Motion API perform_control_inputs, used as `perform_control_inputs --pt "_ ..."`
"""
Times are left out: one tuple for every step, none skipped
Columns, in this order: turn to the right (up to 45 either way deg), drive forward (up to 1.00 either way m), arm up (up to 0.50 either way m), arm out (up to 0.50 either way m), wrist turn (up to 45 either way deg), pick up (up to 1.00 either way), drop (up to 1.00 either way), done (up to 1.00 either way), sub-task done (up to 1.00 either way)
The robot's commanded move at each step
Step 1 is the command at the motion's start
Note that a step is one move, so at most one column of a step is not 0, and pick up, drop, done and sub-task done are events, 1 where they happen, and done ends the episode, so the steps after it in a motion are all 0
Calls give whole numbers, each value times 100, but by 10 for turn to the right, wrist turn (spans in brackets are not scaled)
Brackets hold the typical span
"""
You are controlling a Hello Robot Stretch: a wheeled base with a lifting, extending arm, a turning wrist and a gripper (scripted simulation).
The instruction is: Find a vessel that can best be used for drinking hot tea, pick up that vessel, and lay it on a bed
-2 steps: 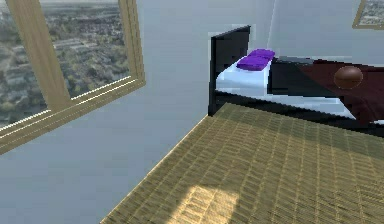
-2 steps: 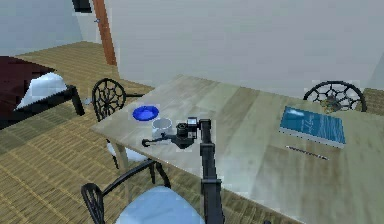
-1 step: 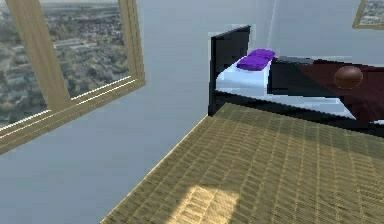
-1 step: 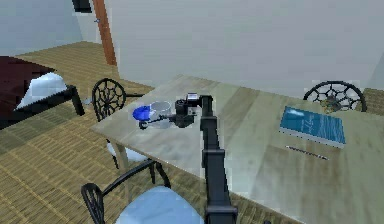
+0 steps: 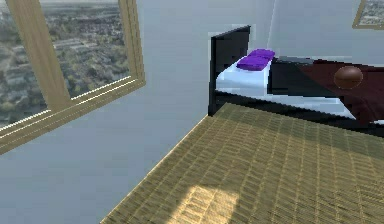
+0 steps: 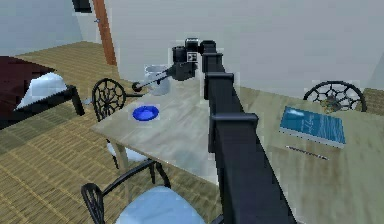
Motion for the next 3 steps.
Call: perform_control_inputs --pt "0 0 0 0 -450 0 0 0 0" --pt "0 0 0 0 -390 0 0 0 0" --pt "0 0 0 -48 0 0 0 0 0"
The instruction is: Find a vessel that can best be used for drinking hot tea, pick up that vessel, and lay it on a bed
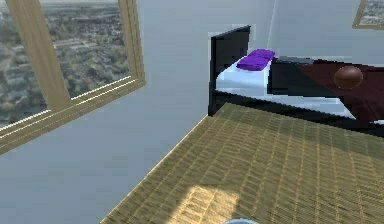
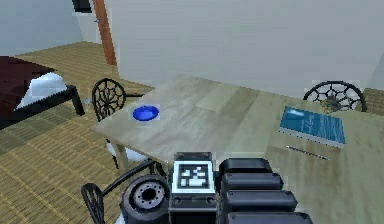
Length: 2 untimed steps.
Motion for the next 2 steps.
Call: perform_control_inputs --pt "-450 0 0 0 0 0 0 0 0" --pt "-150 0 0 0 0 0 0 0 0"
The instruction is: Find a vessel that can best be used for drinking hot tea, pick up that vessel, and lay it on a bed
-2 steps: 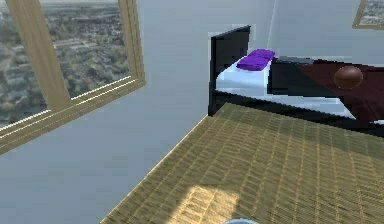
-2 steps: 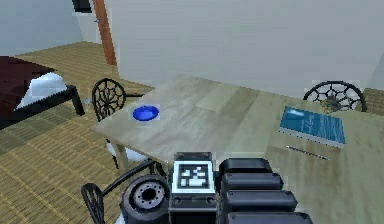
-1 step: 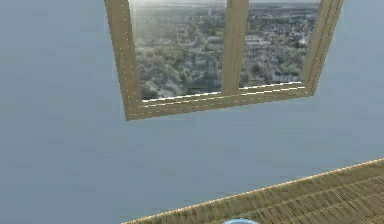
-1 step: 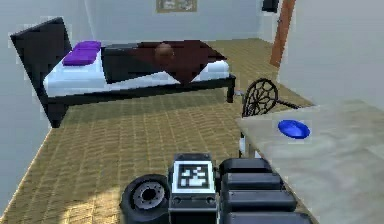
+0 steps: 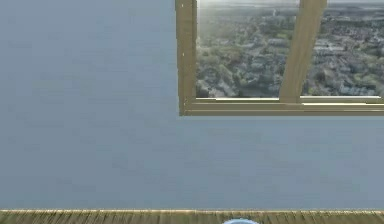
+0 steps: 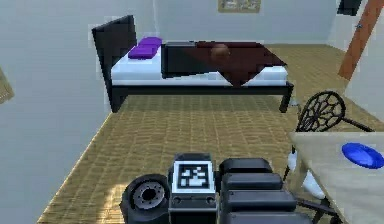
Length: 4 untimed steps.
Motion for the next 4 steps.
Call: perform_control_inputs --pt "0 25 0 0 0 0 0 0 0" --pt "450 0 0 0 0 0 0 0 0" --pt "420 0 0 0 0 0 0 0 0" --pt "0 70 0 0 0 0 0 0 0"
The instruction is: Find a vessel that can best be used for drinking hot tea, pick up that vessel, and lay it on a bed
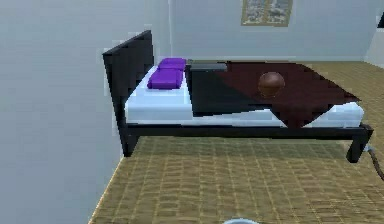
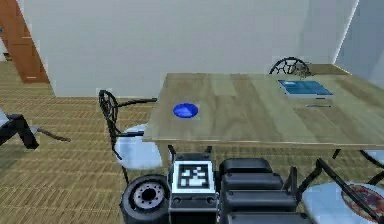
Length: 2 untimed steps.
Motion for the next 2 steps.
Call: perform_control_inputs --pt "210 0 0 0 0 0 0 0 0" --pt "0 100 0 0 0 0 0 0 0"
